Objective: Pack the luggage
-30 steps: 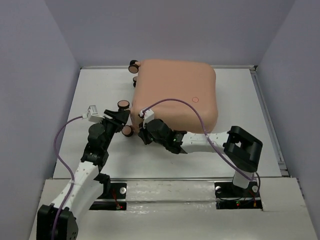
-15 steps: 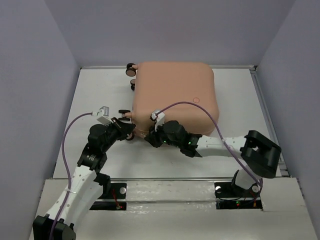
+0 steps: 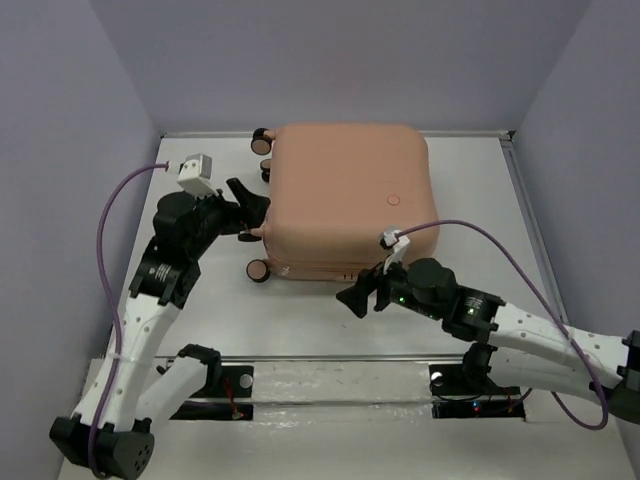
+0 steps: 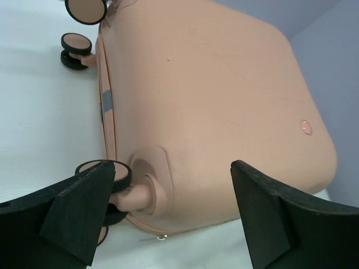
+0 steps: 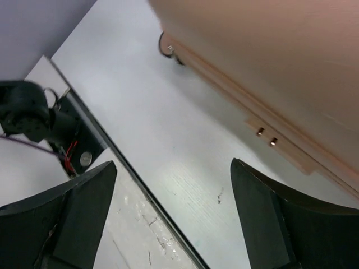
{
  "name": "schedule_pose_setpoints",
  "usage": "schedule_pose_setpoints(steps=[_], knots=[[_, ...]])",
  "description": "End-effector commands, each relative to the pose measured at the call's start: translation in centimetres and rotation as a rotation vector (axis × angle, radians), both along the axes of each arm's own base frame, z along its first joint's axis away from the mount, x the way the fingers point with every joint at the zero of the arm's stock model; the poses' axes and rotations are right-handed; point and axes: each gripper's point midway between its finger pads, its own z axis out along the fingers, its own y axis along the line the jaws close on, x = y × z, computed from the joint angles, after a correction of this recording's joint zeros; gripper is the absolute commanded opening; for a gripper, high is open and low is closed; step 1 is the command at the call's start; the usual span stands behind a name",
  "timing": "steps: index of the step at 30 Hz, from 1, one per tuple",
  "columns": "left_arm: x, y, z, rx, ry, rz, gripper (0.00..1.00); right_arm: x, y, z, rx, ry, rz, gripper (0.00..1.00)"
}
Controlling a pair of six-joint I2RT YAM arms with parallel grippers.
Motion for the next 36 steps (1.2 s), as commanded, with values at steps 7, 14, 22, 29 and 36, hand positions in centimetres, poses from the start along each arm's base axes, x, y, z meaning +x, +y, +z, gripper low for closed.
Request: schedule_pose_setpoints(steps=[7,14,22,29,36], knots=[[3.7,-3.5,-5.1,0.143,0.149,-0.257,0.93,7.9,-15.7,6.9,0.005,-0.114,-0.690,0.86],[2.2,-5.4,-10.1,0.067,0.254,-0.372,0.78,14.6,-21.0,8.3,-0.092,-0.100,-0.914,1.00],[-1.9,-8.0,-13.9,0.056,0.326,-0.455,0.50,21.8,-16.7,4.6,-0.096,0.074,-0.660,1.00],[-7.0,-12.9,-14.6,-0.010,0.328,-0.579,0.33,26.5,-5.0,4.6,0.095,0.184,-0.169,0.97],[-10.5,-16.9,-12.8,-0.115,0.291,-0.707,0.31,32.5,0.3,11.6,0.251,0.145,-0.012,1.00]])
